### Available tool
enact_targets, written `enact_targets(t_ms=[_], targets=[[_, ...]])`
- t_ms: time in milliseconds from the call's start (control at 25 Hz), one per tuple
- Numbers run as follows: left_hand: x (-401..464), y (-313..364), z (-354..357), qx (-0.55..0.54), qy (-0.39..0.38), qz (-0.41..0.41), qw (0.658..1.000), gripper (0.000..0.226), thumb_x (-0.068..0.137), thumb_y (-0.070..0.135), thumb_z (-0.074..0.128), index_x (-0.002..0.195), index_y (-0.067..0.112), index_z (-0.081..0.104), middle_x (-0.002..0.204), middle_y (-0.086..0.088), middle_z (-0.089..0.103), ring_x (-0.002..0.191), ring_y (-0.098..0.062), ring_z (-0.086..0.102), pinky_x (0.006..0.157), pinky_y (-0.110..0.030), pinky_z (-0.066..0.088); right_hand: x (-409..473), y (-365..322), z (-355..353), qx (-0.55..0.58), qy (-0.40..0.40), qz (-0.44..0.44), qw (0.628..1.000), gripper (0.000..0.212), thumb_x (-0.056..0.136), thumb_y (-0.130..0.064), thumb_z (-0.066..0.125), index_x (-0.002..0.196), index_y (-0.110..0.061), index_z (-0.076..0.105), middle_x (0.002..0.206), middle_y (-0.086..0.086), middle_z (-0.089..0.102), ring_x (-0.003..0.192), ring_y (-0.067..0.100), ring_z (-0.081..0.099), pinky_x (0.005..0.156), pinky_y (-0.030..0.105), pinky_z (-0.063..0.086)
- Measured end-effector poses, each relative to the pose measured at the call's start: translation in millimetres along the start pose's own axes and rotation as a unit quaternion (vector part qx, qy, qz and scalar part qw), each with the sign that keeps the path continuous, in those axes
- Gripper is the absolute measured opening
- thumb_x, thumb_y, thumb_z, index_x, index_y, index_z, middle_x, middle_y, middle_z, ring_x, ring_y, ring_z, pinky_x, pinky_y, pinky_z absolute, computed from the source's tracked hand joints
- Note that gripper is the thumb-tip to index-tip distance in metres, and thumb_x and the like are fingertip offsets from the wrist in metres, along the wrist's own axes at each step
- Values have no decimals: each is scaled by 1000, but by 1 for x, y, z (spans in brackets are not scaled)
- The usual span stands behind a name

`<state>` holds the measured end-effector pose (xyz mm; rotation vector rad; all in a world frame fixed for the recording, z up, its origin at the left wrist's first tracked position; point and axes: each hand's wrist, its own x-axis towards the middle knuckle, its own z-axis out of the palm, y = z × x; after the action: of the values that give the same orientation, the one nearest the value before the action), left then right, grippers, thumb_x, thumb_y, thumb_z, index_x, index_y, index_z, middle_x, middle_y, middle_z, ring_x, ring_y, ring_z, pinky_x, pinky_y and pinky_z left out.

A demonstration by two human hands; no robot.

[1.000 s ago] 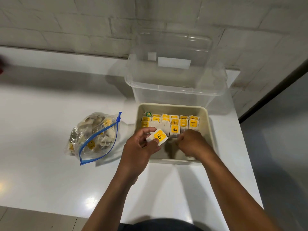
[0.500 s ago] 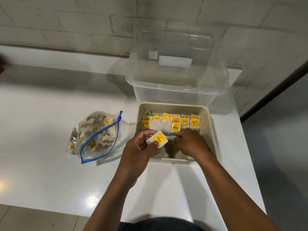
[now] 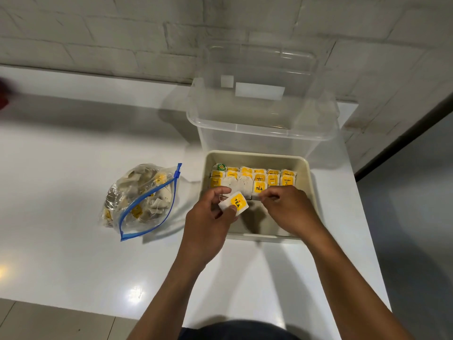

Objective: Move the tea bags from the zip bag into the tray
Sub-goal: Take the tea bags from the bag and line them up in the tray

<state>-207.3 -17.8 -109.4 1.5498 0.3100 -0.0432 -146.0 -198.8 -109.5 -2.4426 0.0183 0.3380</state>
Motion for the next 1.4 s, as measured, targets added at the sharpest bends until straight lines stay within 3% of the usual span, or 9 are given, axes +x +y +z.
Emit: enact_targets(t_ms=[120, 200, 360, 520, 680, 960, 1120, 1280, 1400], targets=[[6, 3, 14, 86, 18, 41, 995, 21, 79, 32, 67, 98, 39, 60, 93, 15, 69, 82, -22, 72, 82, -46, 59, -15, -20, -17, 227, -69, 9, 971, 16, 96, -32, 59, 96, -30, 75, 88, -15, 74, 78, 7, 70, 57, 22, 49], [12, 4, 24, 93, 12, 39, 995, 17, 82, 28, 69, 95, 32, 59, 92, 10, 70, 80, -24, 73, 80, -49, 58, -22, -26, -19, 250, -84, 7, 964, 12, 94, -27, 63, 95, -26, 74, 80, -11, 73, 70, 6, 68, 53, 16, 45], [21, 4, 29, 93, -17, 21, 995, 19, 83, 20, 74, 97, 28, 64, 94, 5, 70, 83, -19, 72, 82, -41, 59, -17, -17, -23, 188, -31, -19, 982, 7, 91, -20, 67, 88, -22, 73, 80, -7, 70, 67, 4, 64, 55, 11, 42], [12, 5, 15, 224, -25, 80, 971, 23, 87, 24, 73, 108, 27, 64, 98, 11, 66, 89, 1, 65, 77, -18, 52, 8, 1, -36, -155, 148, -69, 974, 12, 91, -22, 61, 89, -23, 73, 94, -4, 68, 88, 21, 63, 67, 27, 46], [2, 1, 3, 295, -29, 139, 945, 25, 88, 25, 70, 112, 32, 62, 103, 15, 64, 94, 1, 61, 82, -23, 52, 19, 3, -32, -314, 59, -17, 948, 10, 86, -22, 67, 95, -21, 72, 99, 4, 67, 82, 27, 61, 64, 28, 40], [-5, -11, -5, 301, -53, 125, 944, 25, 90, 24, 68, 113, 34, 63, 105, 17, 63, 100, 2, 60, 86, -30, 54, 32, -10, -16, -318, -32, 2, 947, 21, 87, -15, 66, 107, -9, 63, 108, 8, 61, 92, 26, 63, 67, 29, 43], [-4, -11, -6, 294, -51, 125, 946, 25, 90, 25, 69, 113, 33, 64, 104, 16, 63, 99, 1, 61, 87, -31, 54, 43, -10, -15, -268, -16, 32, 963, 24, 83, -13, 74, 89, -14, 51, 85, 2, 54, 62, 12, 50, 55, 21, 38], [-3, -14, -6, 300, -54, 126, 944, 24, 90, 28, 68, 113, 34, 63, 105, 17, 62, 100, 1, 60, 86, -31, 55, 48, -6, -11, -305, 9, 13, 952, 24, 84, -11, 69, 107, -10, 64, 104, 9, 67, 92, 26, 67, 67, 29, 46], [-3, -14, -6, 303, -58, 125, 943, 24, 90, 29, 67, 114, 34, 63, 105, 18, 62, 100, 2, 60, 86, -31, 55, 53, -3, -9, -304, 23, 12, 952, 24, 87, -8, 63, 111, -10, 65, 108, 11, 68, 97, 30, 67, 69, 32, 48]])
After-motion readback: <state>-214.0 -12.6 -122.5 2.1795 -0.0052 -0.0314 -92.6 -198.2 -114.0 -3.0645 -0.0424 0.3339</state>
